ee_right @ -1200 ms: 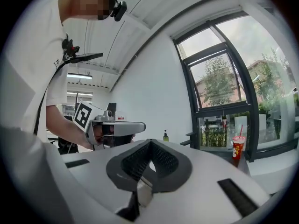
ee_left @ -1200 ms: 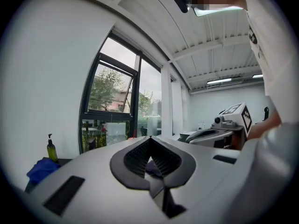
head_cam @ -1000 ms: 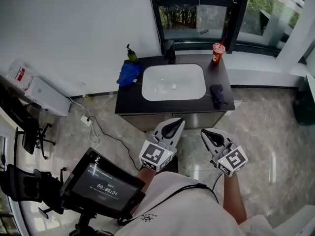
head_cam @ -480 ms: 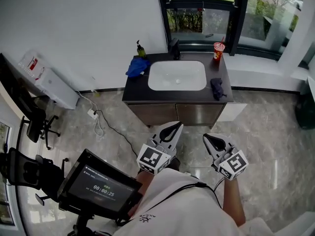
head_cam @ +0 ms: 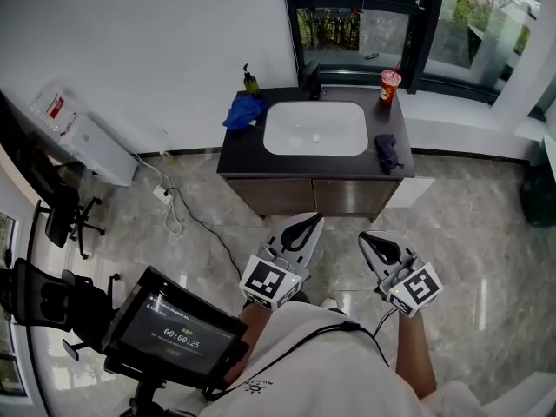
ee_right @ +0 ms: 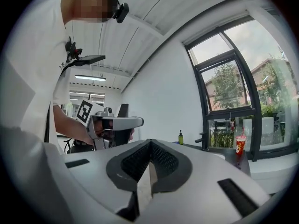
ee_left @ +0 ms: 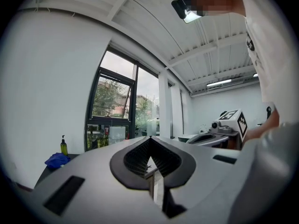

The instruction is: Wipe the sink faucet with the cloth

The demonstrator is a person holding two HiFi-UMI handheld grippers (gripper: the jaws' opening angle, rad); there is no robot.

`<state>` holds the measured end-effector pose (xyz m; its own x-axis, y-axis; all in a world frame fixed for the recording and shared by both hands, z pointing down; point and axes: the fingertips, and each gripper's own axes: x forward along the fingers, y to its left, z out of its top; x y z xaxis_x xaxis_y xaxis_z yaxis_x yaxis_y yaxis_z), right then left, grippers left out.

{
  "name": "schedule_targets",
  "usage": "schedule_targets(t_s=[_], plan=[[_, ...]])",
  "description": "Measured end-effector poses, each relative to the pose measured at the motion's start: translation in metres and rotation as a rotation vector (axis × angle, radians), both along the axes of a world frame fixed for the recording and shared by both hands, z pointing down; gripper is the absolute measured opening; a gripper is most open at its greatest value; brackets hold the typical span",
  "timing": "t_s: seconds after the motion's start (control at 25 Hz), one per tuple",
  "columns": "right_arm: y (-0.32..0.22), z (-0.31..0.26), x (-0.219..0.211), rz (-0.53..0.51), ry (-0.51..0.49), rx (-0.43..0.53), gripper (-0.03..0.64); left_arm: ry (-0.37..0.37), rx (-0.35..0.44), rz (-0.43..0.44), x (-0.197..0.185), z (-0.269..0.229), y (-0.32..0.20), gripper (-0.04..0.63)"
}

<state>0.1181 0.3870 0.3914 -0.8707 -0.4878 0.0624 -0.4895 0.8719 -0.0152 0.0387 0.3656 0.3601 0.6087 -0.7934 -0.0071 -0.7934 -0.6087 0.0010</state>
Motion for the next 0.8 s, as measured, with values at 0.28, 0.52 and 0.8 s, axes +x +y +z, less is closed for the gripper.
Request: schedule_targets(t_s=[0.28, 0.52, 0.8], plan=[[0.006, -0.016, -0.017, -0.004, -0.014, 0.048, 0.002, 0.003, 0.006, -0.019, -0.022, 0.003, 0.002, 0.000], [-0.001, -0.047, -0.049, -0.010, -0.001, 0.061, 0.003, 0.014, 0.012, -0.046, -0.064, -0.025, -0.002, 0.000], [0.009, -0.047, -0.054, 0.007, 0.007, 0.041, 0.003, 0.017, 0.000, -0.038, -0.072, -0.025, 0.012, 0.000]])
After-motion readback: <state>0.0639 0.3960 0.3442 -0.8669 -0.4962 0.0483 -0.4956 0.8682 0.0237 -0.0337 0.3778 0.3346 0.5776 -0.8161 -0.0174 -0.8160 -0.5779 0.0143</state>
